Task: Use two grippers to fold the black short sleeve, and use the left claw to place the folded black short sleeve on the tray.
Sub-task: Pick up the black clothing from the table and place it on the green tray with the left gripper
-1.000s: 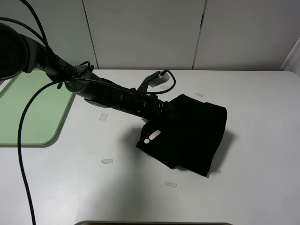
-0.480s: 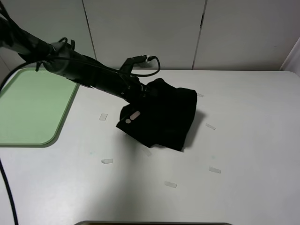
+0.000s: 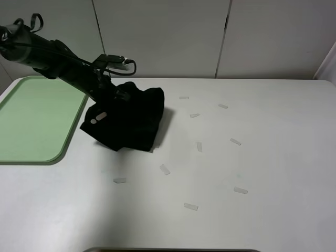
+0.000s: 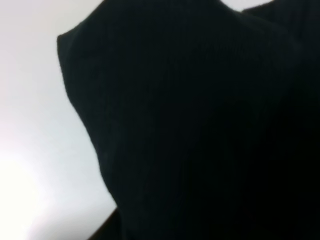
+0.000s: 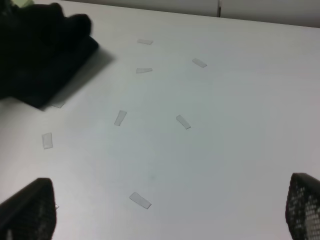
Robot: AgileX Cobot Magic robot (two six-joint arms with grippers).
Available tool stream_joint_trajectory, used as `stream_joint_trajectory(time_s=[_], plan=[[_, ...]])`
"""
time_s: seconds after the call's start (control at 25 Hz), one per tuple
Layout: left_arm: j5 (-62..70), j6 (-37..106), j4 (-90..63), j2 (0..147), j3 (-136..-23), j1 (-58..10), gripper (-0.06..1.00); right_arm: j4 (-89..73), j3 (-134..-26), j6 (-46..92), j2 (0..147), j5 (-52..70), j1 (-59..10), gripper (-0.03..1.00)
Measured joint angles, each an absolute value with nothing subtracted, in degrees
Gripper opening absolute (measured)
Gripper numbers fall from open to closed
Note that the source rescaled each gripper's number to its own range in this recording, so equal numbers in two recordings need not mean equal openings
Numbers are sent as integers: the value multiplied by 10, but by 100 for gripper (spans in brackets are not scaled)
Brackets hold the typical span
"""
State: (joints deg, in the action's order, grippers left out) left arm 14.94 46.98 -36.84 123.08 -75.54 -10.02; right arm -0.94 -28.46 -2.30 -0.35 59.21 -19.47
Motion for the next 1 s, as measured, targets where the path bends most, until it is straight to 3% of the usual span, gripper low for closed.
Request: stream_joint_trajectory(time_s=[0.44, 1.0], plan=[[174, 375, -143, 1184, -750, -19, 17, -9, -285, -23, -3, 592, -195, 100], [42, 385, -122, 1106, -635, 102, 17, -9, -285, -23, -3, 592, -195, 100]])
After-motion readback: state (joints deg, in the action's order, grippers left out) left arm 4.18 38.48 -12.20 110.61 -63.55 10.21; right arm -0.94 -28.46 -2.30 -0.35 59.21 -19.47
